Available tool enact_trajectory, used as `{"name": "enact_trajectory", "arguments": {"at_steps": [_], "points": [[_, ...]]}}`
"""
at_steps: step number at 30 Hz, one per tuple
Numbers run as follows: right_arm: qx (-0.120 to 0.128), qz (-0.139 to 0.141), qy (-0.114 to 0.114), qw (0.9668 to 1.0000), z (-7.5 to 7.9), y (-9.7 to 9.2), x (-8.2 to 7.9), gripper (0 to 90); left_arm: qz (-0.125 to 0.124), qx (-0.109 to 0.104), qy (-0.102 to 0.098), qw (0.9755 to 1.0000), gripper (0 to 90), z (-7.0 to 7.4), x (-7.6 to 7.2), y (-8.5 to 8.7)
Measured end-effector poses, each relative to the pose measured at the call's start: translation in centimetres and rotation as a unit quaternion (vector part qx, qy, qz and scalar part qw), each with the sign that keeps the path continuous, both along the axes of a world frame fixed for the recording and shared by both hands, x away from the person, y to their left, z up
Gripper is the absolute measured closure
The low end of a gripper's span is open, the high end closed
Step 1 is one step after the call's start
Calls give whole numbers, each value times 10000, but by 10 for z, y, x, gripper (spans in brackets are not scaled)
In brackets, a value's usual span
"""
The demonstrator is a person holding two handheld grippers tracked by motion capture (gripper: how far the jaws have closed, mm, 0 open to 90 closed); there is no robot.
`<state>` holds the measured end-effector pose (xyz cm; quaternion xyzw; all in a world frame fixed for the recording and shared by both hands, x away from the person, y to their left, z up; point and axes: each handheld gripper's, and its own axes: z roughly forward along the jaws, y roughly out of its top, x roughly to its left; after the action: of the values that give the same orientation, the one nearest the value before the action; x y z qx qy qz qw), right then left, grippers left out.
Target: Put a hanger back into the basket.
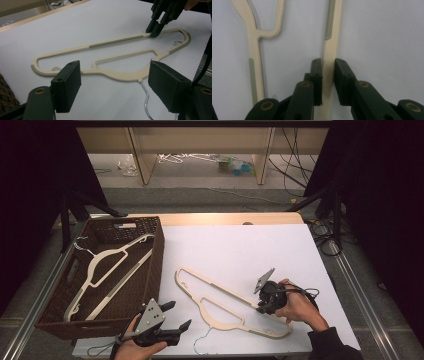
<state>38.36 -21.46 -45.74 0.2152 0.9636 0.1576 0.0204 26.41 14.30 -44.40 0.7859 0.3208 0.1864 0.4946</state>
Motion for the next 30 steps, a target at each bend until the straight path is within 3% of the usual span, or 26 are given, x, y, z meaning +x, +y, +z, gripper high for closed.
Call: {"name": "enact_trajectory", "arguments": {"at_steps": [3, 8, 10, 13, 15, 17, 19, 25, 30], "points": [[32, -30, -32, 10000, 0, -1, 0, 767, -11, 26, -25, 10000, 263, 0, 1, 1], [50, -308, -245, 9992, 1, 0, -2, 615, -1, 30, -32, 10000, 264, 0, 1, 0], [257, -457, -328, 9981, 7, 0, -6, 572, -2, 18, -8, 10000, 264, 0, 0, 0], [474, -458, -548, 9963, 15, 2, -17, 475, -22, 35, -36, 10000, 263, 0, 1, 1], [525, -529, -576, 9956, 19, 3, -25, 420, -23, 21, -27, 10000, 264, -1, 1, 0], [730, -394, -568, 9949, 21, 5, -37, 408, -31, 24, -35, 10000, 264, -1, 1, 0], [773, -368, -548, 9948, 21, 7, -42, 407, -40, 41, -35, 10000, 264, -1, 1, 0], [410, -25, -306, 9987, 8, 22, -56, 457, -3, 54, -43, 10000, 263, 0, 1, 1], [236, 147, -151, 9995, 1, 32, -61, 503, -10, 60, -52, 10000, 262, 0, 2, 1]]}}
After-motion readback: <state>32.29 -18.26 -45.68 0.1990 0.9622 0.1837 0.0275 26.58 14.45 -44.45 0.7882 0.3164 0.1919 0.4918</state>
